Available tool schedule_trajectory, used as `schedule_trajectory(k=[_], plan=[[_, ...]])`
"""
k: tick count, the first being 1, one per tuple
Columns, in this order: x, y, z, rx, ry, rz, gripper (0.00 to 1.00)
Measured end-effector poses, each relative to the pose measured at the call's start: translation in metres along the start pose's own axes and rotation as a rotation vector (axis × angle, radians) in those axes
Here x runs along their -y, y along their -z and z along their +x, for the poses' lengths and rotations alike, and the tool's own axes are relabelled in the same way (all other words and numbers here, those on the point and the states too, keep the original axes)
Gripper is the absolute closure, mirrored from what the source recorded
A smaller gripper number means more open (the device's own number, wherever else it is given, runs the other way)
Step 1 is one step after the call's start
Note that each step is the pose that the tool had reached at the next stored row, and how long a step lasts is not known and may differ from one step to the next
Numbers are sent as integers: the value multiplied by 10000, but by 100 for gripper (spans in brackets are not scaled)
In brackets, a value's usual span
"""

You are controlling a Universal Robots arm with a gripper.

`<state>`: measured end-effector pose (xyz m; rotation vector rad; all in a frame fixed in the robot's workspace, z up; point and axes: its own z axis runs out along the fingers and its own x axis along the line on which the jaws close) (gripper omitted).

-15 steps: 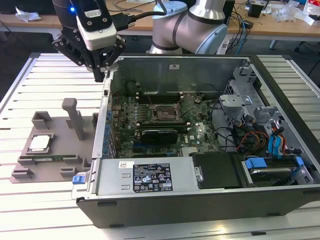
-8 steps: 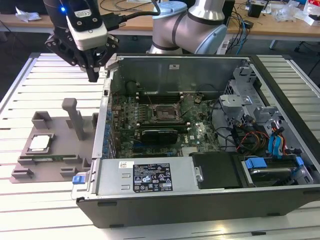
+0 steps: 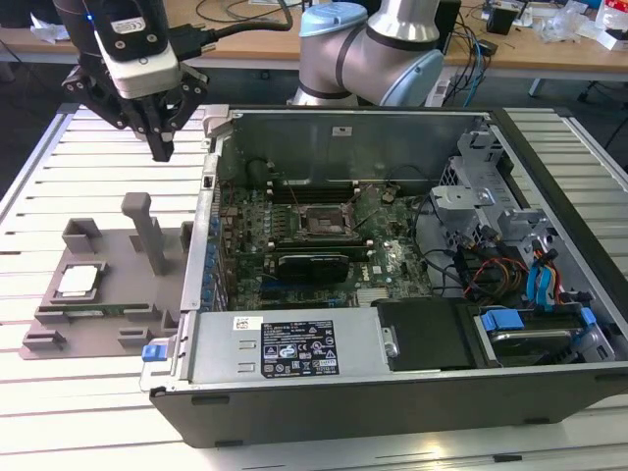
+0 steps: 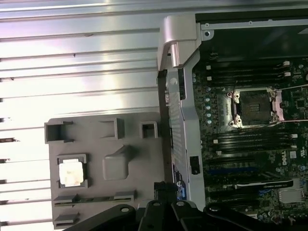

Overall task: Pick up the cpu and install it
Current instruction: 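Reach for the cpu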

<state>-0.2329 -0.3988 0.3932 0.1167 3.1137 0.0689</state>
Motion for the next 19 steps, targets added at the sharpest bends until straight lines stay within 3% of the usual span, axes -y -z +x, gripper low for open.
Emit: schedule_trajectory(k=[11, 19], plan=[[15, 3, 204, 0, 0, 0, 89], [17, 3, 224, 0, 1, 0, 89]])
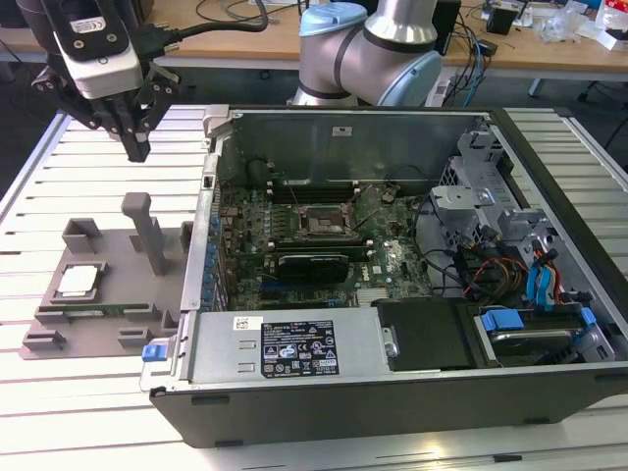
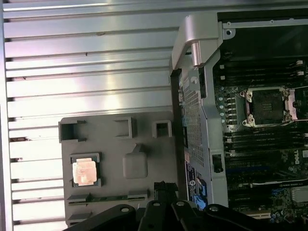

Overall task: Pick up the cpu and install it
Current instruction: 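Reach for the cpu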

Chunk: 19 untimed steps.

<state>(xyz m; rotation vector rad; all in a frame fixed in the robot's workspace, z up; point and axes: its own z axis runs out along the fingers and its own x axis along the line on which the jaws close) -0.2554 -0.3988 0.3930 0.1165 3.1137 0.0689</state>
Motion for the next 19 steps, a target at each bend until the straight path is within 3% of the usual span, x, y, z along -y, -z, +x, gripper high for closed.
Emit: schedule_trajectory(k=[4, 9, 19], plan=[[1, 0, 8, 0, -3, 0, 89], [6, 1, 73, 0, 0, 0, 89], [23, 4, 305, 1, 0, 0, 89]])
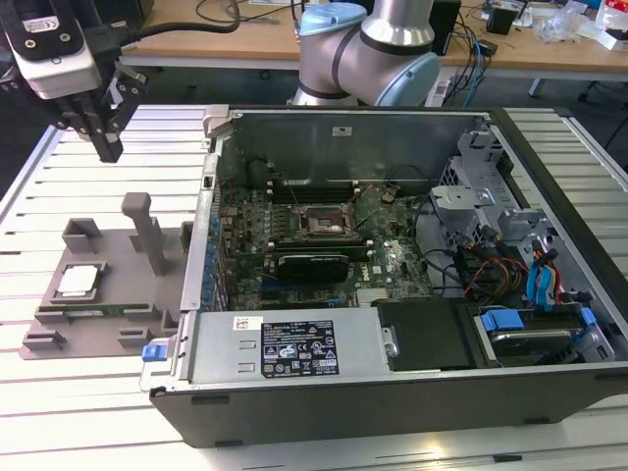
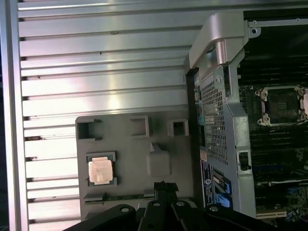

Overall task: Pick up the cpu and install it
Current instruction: 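Reach for the cpu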

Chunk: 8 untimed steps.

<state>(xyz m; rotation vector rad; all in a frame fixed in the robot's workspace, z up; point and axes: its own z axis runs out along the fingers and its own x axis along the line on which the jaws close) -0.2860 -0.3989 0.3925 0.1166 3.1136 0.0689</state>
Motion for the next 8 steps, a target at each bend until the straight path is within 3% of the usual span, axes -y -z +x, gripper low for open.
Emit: schedule_trajectory(k=[8], plan=[[10, 3, 137, -1, -1, 0, 89]])
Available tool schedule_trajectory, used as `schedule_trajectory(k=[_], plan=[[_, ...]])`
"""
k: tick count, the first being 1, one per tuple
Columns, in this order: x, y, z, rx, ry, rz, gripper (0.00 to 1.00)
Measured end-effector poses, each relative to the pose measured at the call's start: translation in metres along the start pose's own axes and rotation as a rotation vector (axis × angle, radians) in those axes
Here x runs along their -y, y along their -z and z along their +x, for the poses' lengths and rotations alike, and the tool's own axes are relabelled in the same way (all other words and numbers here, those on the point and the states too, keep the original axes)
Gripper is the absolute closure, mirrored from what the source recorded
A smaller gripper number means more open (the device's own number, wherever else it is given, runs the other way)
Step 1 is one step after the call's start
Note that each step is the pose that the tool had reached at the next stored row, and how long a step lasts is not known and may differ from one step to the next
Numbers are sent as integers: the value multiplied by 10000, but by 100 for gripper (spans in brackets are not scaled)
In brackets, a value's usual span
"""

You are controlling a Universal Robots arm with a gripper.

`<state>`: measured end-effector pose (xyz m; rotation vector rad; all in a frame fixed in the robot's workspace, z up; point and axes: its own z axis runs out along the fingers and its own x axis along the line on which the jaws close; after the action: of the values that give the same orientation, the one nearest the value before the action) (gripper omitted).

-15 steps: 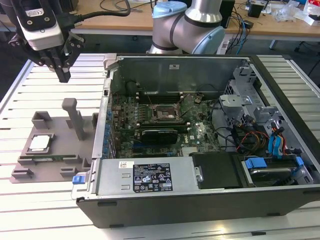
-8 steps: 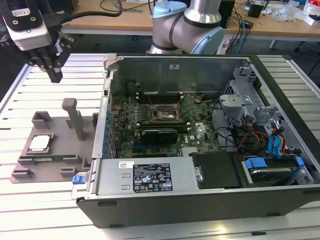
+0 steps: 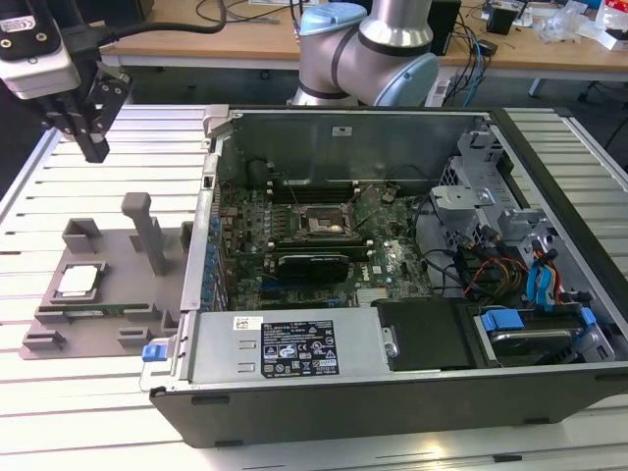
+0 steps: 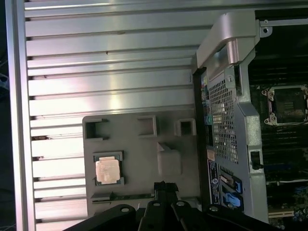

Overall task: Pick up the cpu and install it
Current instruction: 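Reach for the cpu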

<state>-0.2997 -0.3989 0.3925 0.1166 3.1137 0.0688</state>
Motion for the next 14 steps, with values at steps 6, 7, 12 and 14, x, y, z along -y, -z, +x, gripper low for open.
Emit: schedule_trajectory(k=[6, 7, 12, 14], plan=[[9, 1, 115, 1, 0, 0, 89], [9, 2, 123, 0, 0, 0, 89], [17, 3, 226, 1, 0, 0, 89], [20, 4, 268, 1, 0, 0, 89]])
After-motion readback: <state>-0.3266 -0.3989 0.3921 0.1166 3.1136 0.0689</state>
